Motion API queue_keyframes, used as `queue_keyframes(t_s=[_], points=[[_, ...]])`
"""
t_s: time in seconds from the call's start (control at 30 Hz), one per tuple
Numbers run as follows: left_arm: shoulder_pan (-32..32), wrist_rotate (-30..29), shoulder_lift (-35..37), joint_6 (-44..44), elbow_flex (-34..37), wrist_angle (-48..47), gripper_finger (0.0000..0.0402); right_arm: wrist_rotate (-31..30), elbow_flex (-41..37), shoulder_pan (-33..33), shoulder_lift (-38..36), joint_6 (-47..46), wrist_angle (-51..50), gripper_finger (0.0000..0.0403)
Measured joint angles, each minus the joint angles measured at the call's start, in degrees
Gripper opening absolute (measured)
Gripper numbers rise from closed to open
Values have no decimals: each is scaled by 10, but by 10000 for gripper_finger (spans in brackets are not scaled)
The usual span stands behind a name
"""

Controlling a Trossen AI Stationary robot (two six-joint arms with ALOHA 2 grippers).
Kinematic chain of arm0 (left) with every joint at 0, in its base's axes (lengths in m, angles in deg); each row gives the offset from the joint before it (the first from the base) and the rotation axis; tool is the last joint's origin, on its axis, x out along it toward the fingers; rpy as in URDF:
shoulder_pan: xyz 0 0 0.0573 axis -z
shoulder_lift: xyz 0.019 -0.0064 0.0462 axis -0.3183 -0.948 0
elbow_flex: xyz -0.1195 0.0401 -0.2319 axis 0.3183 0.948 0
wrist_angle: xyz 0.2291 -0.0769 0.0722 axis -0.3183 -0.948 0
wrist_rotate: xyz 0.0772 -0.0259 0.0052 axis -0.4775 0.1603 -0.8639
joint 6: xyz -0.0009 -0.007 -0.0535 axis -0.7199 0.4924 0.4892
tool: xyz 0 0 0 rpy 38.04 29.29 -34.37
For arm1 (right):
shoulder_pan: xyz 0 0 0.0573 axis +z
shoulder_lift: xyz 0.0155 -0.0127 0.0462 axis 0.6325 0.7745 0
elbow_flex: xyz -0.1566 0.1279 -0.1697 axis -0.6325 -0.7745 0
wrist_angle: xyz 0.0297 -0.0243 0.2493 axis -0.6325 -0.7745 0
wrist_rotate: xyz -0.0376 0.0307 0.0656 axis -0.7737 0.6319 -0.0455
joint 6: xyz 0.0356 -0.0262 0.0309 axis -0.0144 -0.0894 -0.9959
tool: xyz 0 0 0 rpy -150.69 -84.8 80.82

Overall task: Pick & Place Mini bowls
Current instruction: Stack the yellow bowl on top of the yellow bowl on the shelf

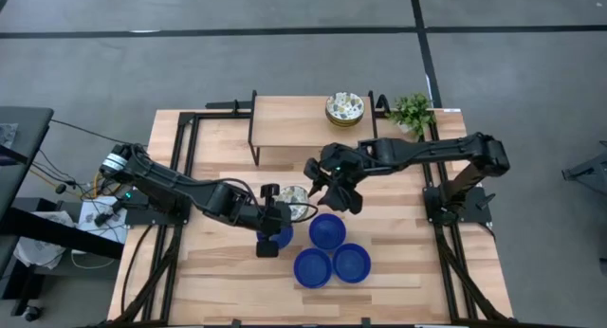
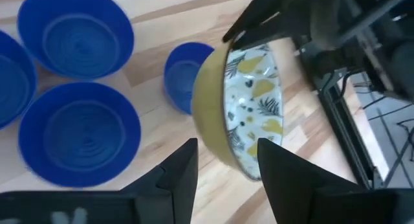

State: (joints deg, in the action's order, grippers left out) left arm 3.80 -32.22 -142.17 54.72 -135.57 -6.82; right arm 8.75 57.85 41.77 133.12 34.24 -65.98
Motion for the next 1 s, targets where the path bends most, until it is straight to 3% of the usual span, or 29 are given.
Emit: queue_keyframes(t_s=[1.0], points=[[-1, -38, 0, 0, 0, 40, 8, 4, -1, 4, 55, 13, 32, 130]])
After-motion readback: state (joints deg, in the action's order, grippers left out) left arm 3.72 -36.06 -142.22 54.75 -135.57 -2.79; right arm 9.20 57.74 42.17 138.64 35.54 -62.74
